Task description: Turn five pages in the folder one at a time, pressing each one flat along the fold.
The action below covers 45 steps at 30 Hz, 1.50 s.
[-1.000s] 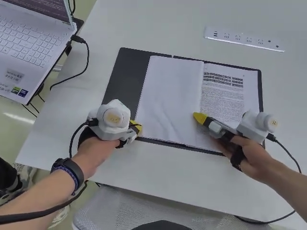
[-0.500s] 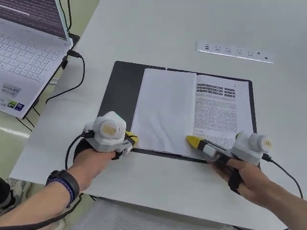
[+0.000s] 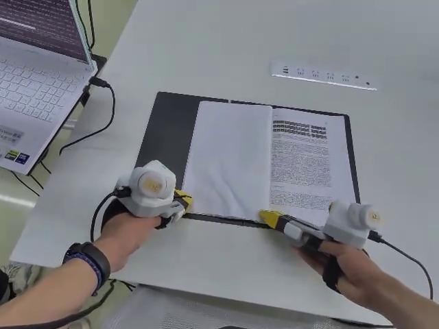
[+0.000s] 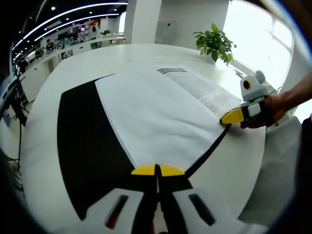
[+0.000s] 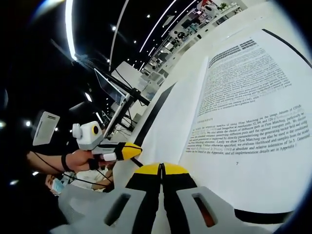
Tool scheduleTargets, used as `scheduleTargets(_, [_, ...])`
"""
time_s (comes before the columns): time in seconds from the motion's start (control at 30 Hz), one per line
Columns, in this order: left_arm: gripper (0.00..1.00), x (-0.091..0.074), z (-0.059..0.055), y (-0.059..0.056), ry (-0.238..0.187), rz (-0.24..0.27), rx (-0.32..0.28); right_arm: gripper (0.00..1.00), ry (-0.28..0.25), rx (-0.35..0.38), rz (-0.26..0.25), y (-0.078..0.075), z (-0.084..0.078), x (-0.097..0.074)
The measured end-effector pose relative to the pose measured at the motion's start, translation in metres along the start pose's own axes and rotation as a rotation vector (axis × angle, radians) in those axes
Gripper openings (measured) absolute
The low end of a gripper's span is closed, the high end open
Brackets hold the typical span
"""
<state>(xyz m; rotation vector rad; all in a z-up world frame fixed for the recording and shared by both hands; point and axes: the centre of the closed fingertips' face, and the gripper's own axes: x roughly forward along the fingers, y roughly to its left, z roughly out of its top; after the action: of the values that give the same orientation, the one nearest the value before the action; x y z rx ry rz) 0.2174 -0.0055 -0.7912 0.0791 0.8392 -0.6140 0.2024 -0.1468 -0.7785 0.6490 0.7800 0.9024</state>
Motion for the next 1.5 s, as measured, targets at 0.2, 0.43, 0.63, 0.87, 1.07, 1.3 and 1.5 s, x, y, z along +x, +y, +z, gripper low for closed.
scheduleTargets(0.2, [0.0,0.0,0.0,0.001,0.024,-0.016,0.004,0.0,-0.015,0.019,-0.019,-0.001,0.001,0.001])
scheduleTargets(0.43, [0.0,0.0,0.0,0.0,0.027,-0.015,-0.011,0.0,-0.005,0.032,-0.045,-0.001,0.001,0.001])
scheduleTargets(0.63, [0.03,-0.001,0.001,-0.004,0.013,-0.039,-0.05,0.0,-0.001,0.018,-0.061,0.003,0.002,-0.001])
scheduleTargets(0.87, [0.18,-0.014,0.009,-0.015,-0.036,-0.062,-0.051,0.14,-0.034,-0.06,-0.099,0.003,0.02,-0.015])
scheduleTargets(1.07, [0.25,-0.026,0.016,-0.019,-0.067,-0.048,-0.044,0.26,-0.017,-0.171,-0.147,0.001,0.028,-0.035])
scheduleTargets(1.3, [0.32,-0.046,0.026,-0.023,-0.102,-0.031,-0.015,0.33,-0.023,-0.213,-0.188,0.0,0.035,-0.058])
scheduleTargets(1.5, [0.39,-0.063,0.03,-0.025,-0.113,-0.017,0.024,0.43,-0.02,-0.285,-0.219,0.005,0.039,-0.084])
